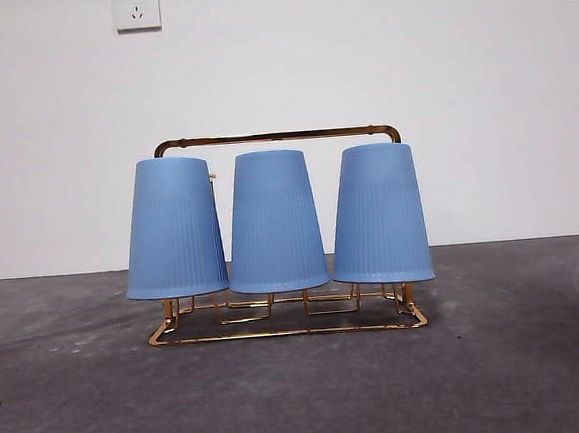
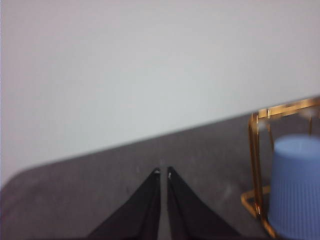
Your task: Pick the top cup and place it on cupholder, pick up the mid cup and place it on cupholder, last pick the bottom cup and place it on cupholder.
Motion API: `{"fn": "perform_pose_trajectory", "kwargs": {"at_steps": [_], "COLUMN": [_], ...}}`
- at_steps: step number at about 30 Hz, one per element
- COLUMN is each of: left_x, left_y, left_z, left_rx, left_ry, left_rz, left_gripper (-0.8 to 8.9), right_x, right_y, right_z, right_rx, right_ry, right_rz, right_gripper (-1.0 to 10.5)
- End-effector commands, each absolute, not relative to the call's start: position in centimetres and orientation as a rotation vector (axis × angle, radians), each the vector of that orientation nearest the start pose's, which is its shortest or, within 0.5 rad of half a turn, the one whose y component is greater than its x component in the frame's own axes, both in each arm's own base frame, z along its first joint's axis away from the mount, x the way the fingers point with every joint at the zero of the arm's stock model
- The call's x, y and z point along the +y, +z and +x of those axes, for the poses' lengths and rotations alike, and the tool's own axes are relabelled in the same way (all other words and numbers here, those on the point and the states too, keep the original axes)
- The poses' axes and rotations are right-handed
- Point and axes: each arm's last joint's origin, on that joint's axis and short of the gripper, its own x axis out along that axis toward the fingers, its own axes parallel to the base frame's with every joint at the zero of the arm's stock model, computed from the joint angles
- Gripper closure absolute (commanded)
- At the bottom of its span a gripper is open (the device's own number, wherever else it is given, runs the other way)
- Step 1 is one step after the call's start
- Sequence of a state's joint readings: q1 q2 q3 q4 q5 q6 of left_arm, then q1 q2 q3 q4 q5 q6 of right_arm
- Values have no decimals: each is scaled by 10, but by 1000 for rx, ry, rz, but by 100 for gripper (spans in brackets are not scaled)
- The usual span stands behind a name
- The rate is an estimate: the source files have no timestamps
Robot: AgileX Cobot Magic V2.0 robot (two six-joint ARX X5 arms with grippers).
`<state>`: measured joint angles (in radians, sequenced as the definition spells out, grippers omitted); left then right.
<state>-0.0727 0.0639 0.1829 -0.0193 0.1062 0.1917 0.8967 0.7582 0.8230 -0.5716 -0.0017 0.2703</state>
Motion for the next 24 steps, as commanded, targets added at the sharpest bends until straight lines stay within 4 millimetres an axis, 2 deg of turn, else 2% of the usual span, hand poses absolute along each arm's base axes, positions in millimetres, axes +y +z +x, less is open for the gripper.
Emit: {"fn": "perform_pose_trajectory", "kwargs": {"at_steps": [1,10,24], "left_x": [-9,-5,-2], "left_y": [207,181,153], "left_z": [90,95,96], "left_rx": [-102,-39,130], "left_ry": [-159,-121,-102], "left_rz": [191,172,113], "left_gripper": [799,799,799], "right_x": [122,122,122], "right_y": [317,318,318], "right_z": [95,95,95], "right_rx": [575,575,574], "right_ry": [814,814,814], "right_rz": [34,34,34], "right_gripper": [939,939,939]}}
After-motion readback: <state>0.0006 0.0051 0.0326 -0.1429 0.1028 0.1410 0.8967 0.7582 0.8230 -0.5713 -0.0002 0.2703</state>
